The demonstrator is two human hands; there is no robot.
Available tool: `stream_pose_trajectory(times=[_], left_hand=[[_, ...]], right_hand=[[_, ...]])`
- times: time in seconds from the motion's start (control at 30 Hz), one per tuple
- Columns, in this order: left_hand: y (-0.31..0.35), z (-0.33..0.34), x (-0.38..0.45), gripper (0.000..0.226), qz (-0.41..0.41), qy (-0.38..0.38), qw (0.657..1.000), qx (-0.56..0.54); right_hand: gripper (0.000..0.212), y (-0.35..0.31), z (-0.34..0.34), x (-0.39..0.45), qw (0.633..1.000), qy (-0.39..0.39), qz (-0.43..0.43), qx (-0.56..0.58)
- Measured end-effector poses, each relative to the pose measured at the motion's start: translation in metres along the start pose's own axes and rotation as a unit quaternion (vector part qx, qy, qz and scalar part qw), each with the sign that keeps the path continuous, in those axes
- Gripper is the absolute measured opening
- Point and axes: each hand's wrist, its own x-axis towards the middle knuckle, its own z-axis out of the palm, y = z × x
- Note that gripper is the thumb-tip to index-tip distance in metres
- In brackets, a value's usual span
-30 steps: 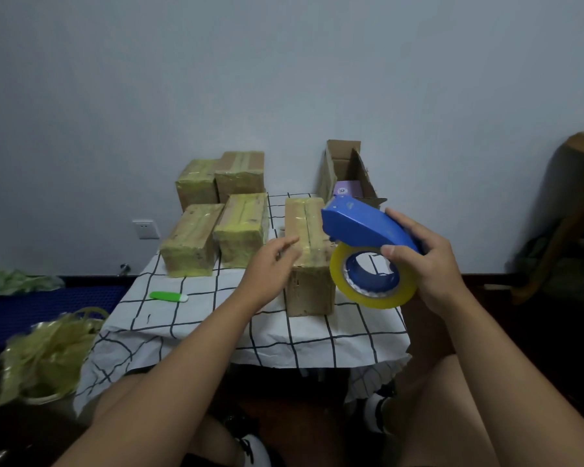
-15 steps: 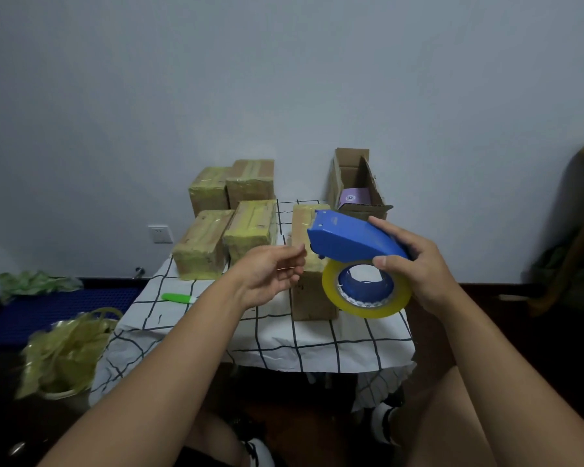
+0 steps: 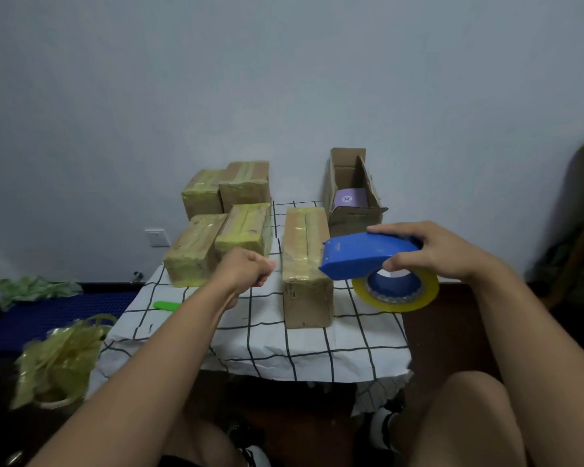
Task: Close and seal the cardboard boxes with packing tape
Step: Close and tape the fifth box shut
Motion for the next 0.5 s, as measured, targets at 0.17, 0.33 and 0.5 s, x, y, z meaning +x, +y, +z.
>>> stream_pose_trajectory(times=[0.17,0.33,0.5], left_hand=[[-0.012,0.017,0.000,0.021,-0.034,-0.001,0.996,-0.083],[-0.012,0.024,0.006,0.015,-0.051,-0.017,0.993,-0.105],[-0.016,0.029,0.005,0.014,-0.047,-0.002,0.995,-0.089]], right_hand=[[0.058,0.009,-0.010,0.004,1.000,0.001,0.020,-0.015],[0.059,0.015,-0.008,0.010,0.999,0.002,0.027,-0.018],[0.057,0.021,-0.005,0.011,0.999,-0.009,0.033,-0.027]])
